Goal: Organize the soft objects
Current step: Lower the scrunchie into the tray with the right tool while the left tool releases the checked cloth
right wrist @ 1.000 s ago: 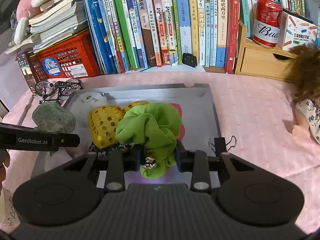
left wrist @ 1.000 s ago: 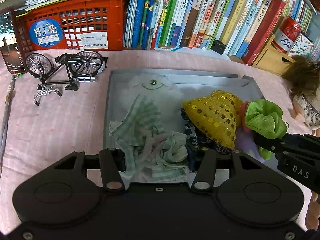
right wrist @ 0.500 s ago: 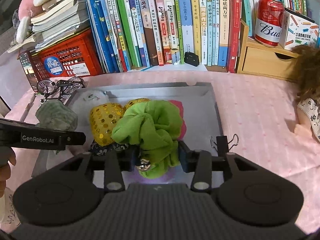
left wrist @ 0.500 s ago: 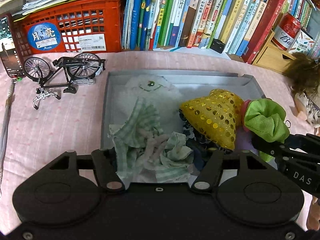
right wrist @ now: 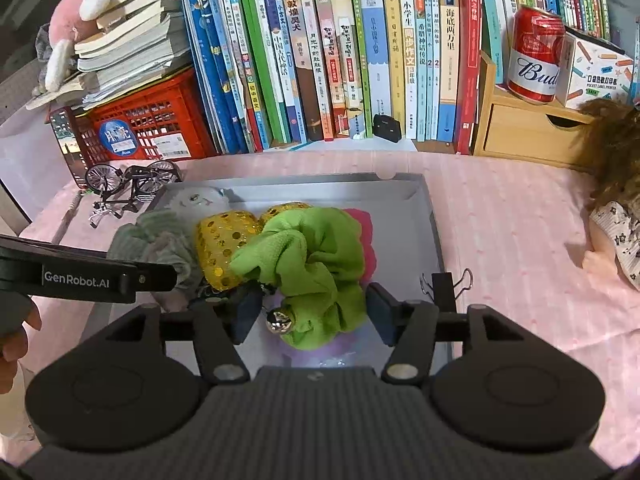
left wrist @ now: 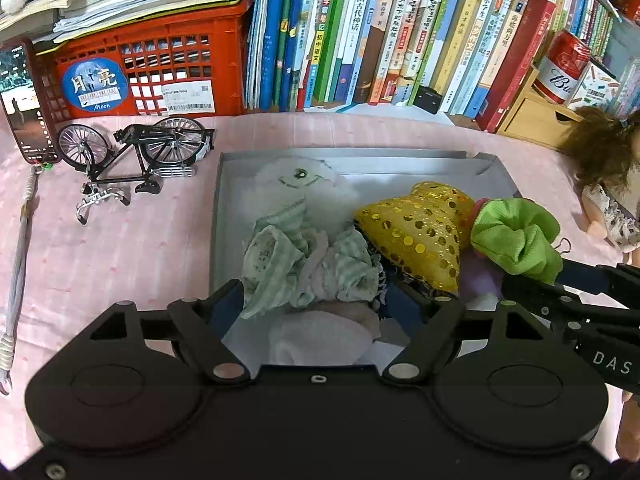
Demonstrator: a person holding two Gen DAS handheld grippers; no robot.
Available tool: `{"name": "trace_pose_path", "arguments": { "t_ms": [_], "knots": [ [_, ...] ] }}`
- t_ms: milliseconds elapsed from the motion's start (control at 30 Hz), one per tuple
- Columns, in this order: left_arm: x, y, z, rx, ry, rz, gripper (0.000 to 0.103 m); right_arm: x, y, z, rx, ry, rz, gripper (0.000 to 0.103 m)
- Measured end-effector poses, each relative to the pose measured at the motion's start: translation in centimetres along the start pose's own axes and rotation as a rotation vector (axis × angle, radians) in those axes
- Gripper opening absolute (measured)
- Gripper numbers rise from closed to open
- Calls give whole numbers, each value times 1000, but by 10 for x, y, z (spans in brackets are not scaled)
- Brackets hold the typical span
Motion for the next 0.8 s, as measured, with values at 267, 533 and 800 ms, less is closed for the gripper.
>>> {"name": "trace_pose_path", "arguments": {
  "t_ms": [267,533,800],
  "knots": [
    [2,-15,-4,26,17,-6,78,-8,-14,2,23,-18,-5,77],
    [1,-41,-10,85,32,-15,79,-16,-33,2,64,-33,-13,83],
    [4,-78,-21,209,41,-24,83,-22,-60,-1,135,-71,-24,88]
  ]
}}
Point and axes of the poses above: each gripper's, at about its wrist camera, not at the fingertips, and y roughly the way its jaws point, x to its right, z to its top, the point moved 7 cm from there along y, roughly the way its jaws point, and after that the axes turned 10 degrees about z, right-handed, at the moved point
